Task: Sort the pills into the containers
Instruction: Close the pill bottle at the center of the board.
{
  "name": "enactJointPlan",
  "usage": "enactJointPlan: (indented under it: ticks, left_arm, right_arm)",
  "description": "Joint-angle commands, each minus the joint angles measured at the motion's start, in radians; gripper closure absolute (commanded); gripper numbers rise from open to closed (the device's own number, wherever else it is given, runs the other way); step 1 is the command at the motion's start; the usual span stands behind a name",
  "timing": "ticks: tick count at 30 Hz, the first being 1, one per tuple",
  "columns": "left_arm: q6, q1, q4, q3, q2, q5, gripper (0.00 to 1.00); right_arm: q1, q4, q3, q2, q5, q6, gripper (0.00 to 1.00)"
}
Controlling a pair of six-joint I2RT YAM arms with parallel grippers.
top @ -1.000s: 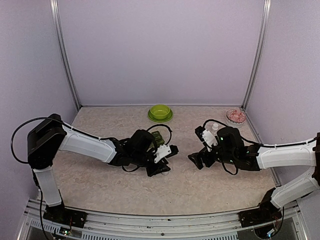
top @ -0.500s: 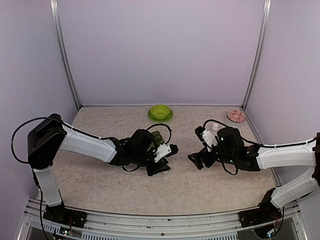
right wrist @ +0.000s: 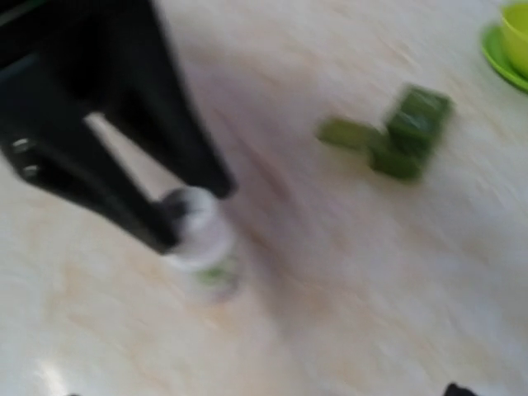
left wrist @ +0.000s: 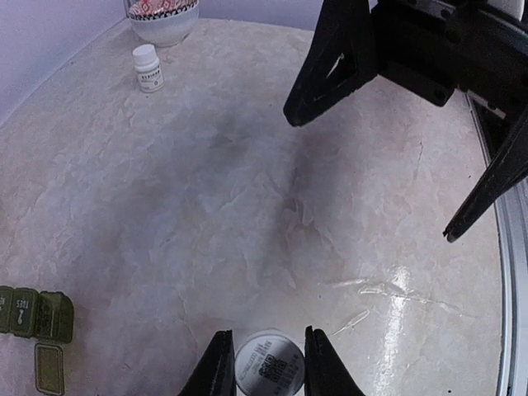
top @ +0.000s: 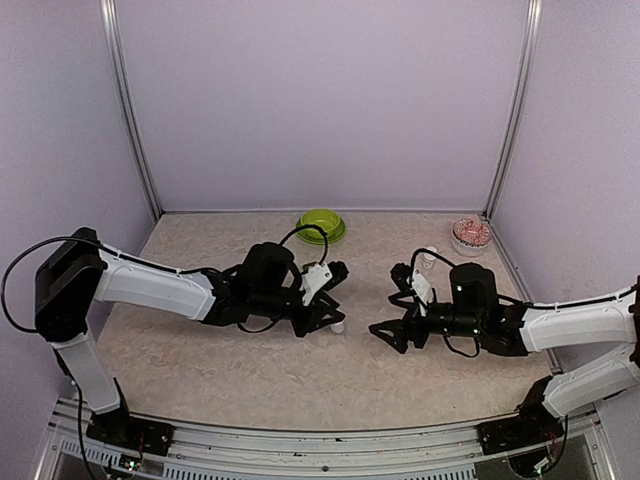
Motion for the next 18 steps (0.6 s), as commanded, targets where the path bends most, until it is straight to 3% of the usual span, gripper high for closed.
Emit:
enactJointPlan:
  ticks: [1,8,18]
  left_arm:
    - [-0.106,0.004,0.165,-0.045,-0.078,0.08,0.89]
    - [-0.258,-0.025,0.358,-0.101,-0.149,0.11,0.88]
    - [-0.461,-0.064,0.581,-0.158,-0.185,0.095,0.87]
  right_arm:
    - [-0.003,0.176,-0.038,-0.045,-0.147,0.016,0.08]
    - [0.026,0.352,-0.065,-0.065,-0.168,0.006,0.14]
    - [0.094,0.437,-0.062,-0.064,-0.085,-0.083,0.2]
